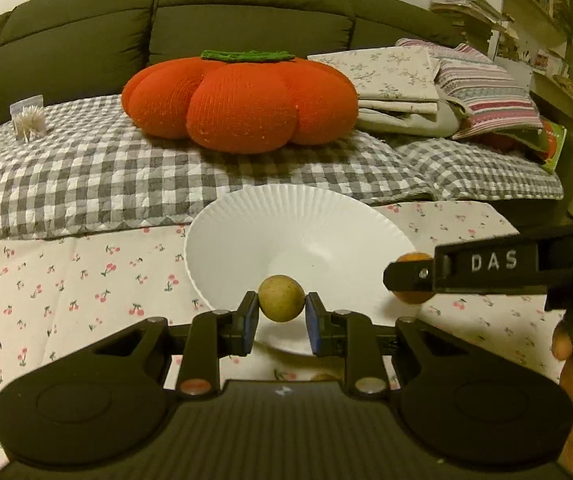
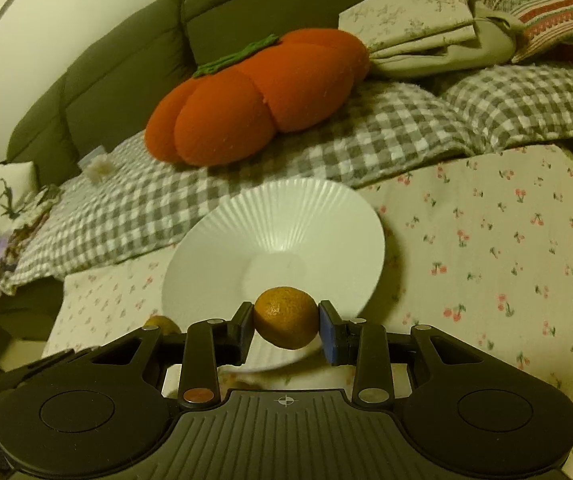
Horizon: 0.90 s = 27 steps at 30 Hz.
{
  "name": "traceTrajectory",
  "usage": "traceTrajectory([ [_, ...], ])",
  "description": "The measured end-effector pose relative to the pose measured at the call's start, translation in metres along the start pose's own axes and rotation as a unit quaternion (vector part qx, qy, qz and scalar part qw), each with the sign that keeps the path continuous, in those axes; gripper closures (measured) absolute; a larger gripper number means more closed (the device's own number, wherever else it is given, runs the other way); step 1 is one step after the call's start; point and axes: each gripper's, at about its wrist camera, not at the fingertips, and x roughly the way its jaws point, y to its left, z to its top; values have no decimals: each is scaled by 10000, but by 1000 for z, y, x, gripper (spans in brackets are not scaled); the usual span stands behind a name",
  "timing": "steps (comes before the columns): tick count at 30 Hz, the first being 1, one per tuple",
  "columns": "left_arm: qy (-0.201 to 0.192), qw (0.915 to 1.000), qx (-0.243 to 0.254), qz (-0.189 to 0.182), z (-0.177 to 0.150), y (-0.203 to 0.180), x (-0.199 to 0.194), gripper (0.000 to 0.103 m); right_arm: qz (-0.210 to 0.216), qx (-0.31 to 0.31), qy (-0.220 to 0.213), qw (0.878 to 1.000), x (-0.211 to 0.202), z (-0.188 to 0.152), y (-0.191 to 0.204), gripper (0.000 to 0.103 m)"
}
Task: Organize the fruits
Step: 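Carry both fruits over the white plate and open both tools to release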
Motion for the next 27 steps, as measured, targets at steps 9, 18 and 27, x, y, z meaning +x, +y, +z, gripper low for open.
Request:
traceTrajectory([
  [9, 124, 9997, 155, 153, -7, -2, 24, 80, -179, -87, 156, 9997, 23, -5, 3, 70],
  [18, 103, 9995, 272, 126, -9, -12, 32, 79, -188, -362, 91, 9991, 29, -10, 3, 68],
  [27, 48, 9996, 250, 104, -6, -11, 21, 46, -227, -242, -62, 9994, 21, -6, -1, 51],
])
